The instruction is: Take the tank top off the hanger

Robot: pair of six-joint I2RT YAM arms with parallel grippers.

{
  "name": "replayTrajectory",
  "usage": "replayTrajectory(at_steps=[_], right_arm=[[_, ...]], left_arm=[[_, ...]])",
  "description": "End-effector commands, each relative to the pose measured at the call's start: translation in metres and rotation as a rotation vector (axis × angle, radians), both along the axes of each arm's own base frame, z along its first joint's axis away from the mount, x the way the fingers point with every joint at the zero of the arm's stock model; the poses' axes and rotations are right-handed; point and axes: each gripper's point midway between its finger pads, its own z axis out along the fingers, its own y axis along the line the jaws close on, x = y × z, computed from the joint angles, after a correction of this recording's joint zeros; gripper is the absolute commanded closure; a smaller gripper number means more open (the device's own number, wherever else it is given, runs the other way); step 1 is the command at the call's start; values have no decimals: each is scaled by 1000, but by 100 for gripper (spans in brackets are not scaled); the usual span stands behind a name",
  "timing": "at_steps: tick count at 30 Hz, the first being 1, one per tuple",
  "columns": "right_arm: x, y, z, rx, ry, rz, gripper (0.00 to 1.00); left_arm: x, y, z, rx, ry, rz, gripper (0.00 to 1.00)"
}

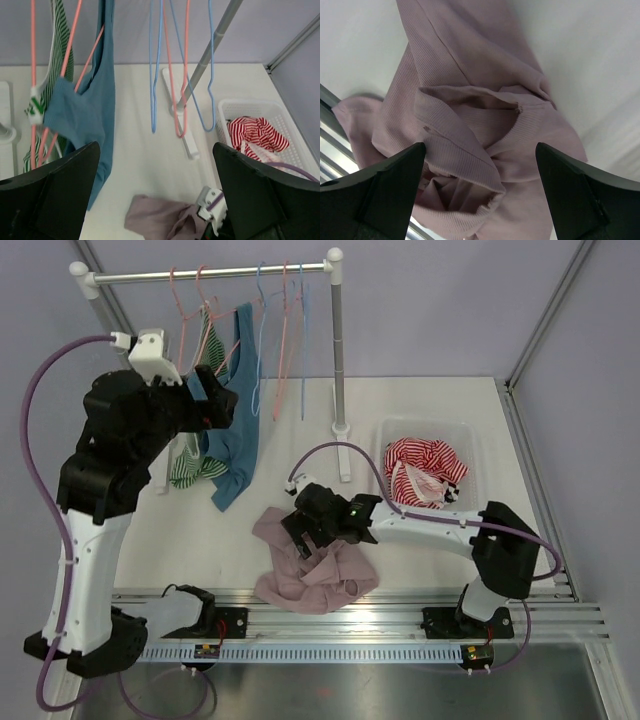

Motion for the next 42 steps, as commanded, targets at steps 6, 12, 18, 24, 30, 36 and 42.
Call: replayTrajectory(at_steps=[6, 12, 18, 24, 30, 36, 42], right_arm=[[-16, 5, -61, -210, 46, 51, 0], [-28, -7, -106, -292, 112, 7, 2], [-21, -13, -96, -276, 55, -49, 100], [-1, -14, -15, -139, -94, -114, 100], [22, -40, 93, 0, -287, -250, 100], [35, -81, 198, 97, -465, -350, 100], [69, -145, 268, 58, -582, -506, 100]], left_arm=[[-43, 30, -43, 48, 20, 71, 1], [-58, 44, -64, 92, 13, 102, 1], [-68, 54, -97, 94, -31, 135, 1], [-72, 61, -125, 40, -83, 179, 1], [-65, 56, -161, 65, -22, 166, 1], [-61, 48, -170, 64, 3, 130, 1], [-63, 47, -171, 60, 4, 124, 1]])
